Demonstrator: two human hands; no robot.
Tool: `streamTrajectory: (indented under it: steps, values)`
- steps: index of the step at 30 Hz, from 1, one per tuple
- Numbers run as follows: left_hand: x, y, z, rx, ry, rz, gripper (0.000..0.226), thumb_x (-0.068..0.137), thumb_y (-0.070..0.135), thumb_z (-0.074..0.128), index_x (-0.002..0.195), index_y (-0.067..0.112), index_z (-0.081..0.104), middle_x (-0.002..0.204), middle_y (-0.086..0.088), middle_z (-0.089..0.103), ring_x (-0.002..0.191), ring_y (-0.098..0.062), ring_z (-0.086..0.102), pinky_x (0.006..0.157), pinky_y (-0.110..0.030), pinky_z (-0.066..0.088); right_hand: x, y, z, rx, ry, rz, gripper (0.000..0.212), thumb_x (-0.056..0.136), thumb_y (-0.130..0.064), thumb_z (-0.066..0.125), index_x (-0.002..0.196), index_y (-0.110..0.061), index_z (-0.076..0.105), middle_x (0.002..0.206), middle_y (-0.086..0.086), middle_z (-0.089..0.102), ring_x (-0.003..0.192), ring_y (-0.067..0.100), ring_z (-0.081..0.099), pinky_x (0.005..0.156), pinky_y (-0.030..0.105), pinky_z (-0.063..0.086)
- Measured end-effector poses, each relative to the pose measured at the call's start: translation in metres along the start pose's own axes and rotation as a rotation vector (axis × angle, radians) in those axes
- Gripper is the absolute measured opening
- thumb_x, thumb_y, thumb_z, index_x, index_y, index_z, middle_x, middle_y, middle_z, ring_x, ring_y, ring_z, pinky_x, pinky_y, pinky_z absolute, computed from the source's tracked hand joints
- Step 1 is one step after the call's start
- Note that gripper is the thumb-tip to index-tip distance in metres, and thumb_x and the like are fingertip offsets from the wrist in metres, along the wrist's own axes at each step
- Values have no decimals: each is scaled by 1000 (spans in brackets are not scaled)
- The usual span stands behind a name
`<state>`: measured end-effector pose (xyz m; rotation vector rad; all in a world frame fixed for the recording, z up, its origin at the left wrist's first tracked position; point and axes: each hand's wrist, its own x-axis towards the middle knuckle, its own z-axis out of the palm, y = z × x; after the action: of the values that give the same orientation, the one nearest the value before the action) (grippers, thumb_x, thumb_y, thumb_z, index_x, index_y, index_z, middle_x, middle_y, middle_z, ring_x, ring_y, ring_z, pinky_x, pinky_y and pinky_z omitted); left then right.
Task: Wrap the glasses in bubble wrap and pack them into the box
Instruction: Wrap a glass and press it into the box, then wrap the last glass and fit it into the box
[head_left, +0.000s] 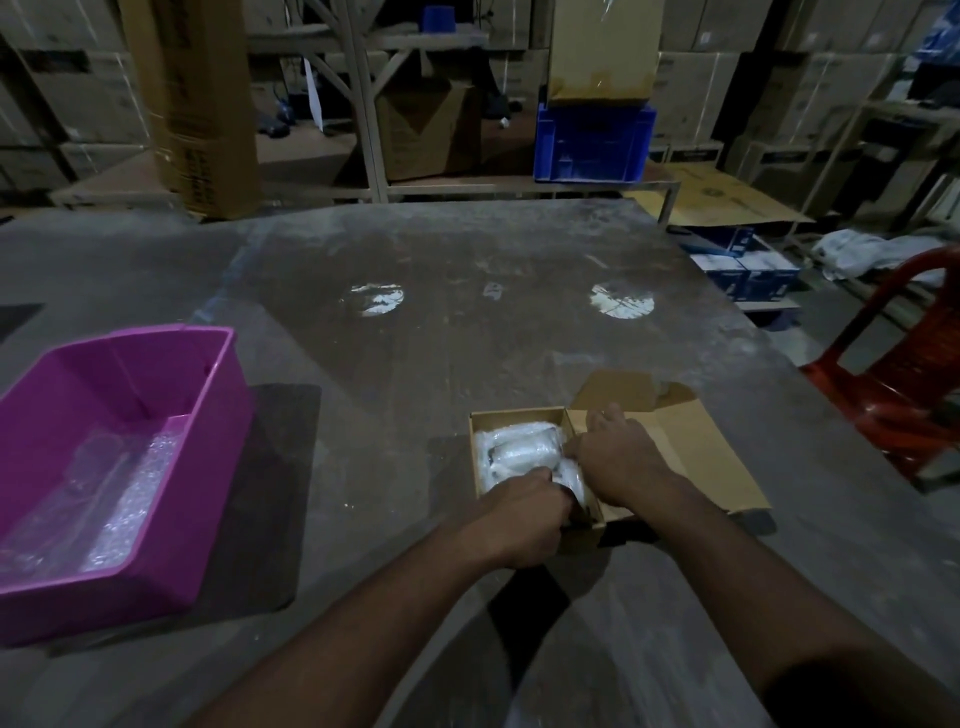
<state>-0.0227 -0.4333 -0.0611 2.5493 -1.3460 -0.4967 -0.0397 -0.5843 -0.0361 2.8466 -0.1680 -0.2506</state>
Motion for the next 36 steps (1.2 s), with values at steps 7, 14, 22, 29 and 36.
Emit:
streamTrajectory:
  steps: [7, 14, 22, 29, 36]
  values:
    - [6, 2, 4, 34, 8, -9, 38, 89, 5, 55, 126, 9, 65, 120, -15, 62, 110, -26, 54, 75, -30, 38, 5, -3, 1, -68, -57, -22, 33, 100, -23, 52, 132, -20, 59, 137, 11, 51, 127, 31, 42, 94, 37, 44]
    - [-7, -3, -22, -180, 4, -13, 44, 93, 6, 46, 122, 24, 74, 119, -2, 72, 103, -17, 61, 84, -35, 52, 3, 3, 10, 268, 171, 59, 41, 91, -14, 51, 121, -34, 69, 115, 2, 67, 114, 24, 52, 94, 33, 45]
    - [-76, -63, -71, -440, 222, -157, 35, 90, 10, 47, 96, 25, 78, 80, 1, 72, 58, -10, 54, 60, -30, 42, -10, -30, -25, 932, 252, -26, 38, 94, -4, 52, 105, -29, 78, 95, 8, 77, 78, 32, 69, 69, 38, 54]
    - [-173, -132, -110, -564, 536, -274, 27, 96, -3, 52, 100, 14, 73, 78, 18, 65, 60, 12, 54, 59, -7, 38, -4, -135, -89, 1030, 282, -362, 32, 95, -6, 59, 105, -33, 74, 89, -4, 58, 88, 10, 52, 73, 20, 35]
    - [-263, -224, -120, -450, 767, -574, 21, 98, 5, 58, 101, 19, 72, 93, 5, 75, 70, 1, 64, 64, -18, 50, 3, -272, -142, 988, 320, -636, 26, 93, -8, 59, 106, -19, 78, 96, -5, 68, 90, 9, 61, 81, 25, 45]
